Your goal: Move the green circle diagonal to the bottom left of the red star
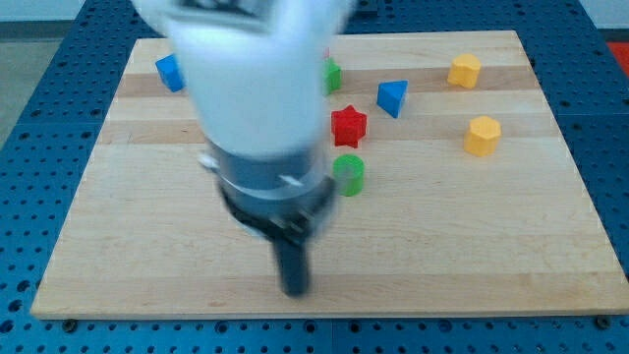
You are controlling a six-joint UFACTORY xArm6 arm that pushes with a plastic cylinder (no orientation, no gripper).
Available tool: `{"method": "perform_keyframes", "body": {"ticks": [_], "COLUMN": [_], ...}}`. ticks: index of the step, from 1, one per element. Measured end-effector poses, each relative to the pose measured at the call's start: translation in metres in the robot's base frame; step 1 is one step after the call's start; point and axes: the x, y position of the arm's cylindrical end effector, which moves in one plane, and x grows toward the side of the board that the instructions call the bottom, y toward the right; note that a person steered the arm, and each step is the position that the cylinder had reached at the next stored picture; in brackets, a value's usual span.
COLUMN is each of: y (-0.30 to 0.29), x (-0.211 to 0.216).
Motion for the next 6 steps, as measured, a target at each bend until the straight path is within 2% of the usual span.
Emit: {"method": "perform_keyframes", "body": {"ticks": [1, 2, 4, 6], "y": [0.072, 0.072, 0.069, 0.041], "x": [-0.012, -0.014, -0.133, -0.145]}}
